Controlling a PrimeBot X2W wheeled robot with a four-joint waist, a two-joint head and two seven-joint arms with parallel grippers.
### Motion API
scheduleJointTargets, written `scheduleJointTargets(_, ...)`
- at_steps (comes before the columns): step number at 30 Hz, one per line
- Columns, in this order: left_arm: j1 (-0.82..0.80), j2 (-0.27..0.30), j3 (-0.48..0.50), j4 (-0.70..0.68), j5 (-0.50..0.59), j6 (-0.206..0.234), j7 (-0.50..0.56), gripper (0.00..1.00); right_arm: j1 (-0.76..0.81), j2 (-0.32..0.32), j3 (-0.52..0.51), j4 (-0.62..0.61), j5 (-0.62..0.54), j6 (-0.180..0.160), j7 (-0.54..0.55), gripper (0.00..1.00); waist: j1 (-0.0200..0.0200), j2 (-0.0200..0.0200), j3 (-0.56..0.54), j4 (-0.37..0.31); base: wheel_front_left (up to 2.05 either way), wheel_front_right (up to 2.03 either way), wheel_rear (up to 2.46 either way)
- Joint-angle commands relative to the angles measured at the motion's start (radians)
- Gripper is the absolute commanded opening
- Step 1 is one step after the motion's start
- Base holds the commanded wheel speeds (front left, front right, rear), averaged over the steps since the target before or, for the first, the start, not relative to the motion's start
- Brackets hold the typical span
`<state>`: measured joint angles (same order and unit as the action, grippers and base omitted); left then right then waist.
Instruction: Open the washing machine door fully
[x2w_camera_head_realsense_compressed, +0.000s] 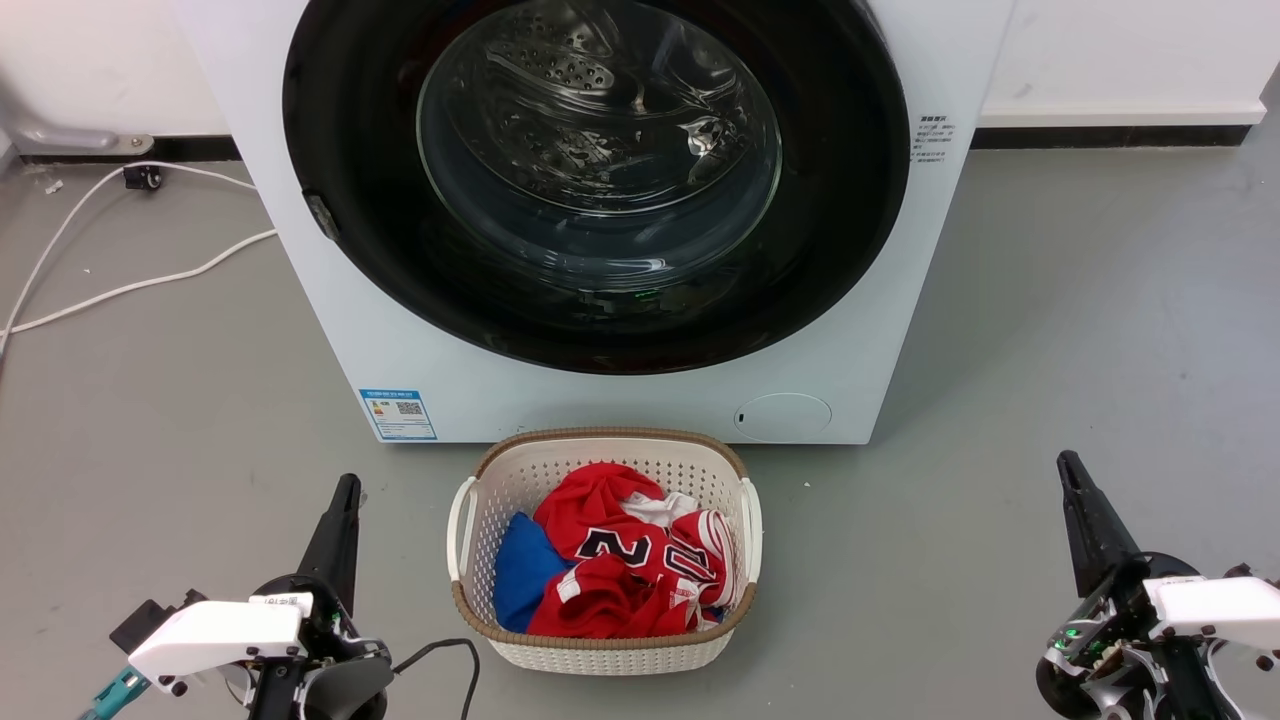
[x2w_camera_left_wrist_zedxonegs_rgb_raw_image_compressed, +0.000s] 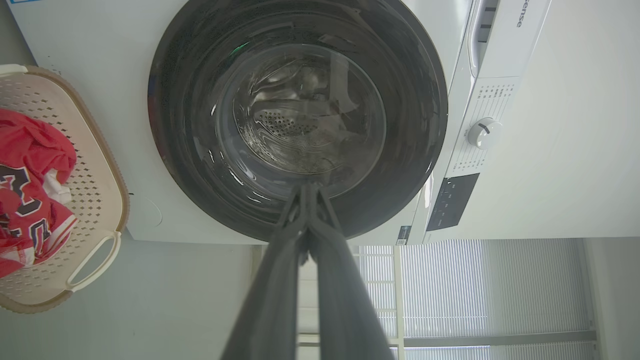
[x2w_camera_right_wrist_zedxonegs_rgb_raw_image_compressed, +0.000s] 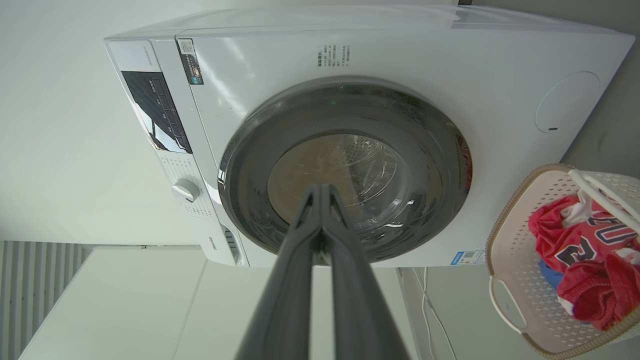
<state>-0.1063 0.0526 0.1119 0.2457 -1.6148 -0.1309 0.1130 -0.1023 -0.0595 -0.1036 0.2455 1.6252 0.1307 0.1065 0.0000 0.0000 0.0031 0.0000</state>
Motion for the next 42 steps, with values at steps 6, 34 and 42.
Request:
scheduleJointTargets(6, -0.006, -0.002, 0.004, 0.0, 0.002, -0.003, 0.004, 0.0, -0.013, 0.004, -0.002, 0.001, -0.007, 0.0, 0.003, 0.0, 0.0, 0.0, 0.0, 0.0, 0.0, 0.0, 0.0)
scheduleJointTargets(34, 0.029, -0.003, 0.001, 0.004, 0.06, 0.003, -0.038, 1.0, 0.035, 0.004, -0.006, 0.01, -0.071, 0.0, -0.036, 1.0, 0.0001, 0.0, 0.001, 0.0, 0.0, 0.0, 0.0)
scheduleJointTargets(42, 0.035, -0.003, -0.005, -0.055, 0.204, 0.031, -0.076, 1.0, 0.047, 0.004, -0.012, -0.051, -0.238, 0.0, -0.074, 1.0, 0.0001, 0.0, 0.003, 0.001, 0.0, 0.0, 0.0)
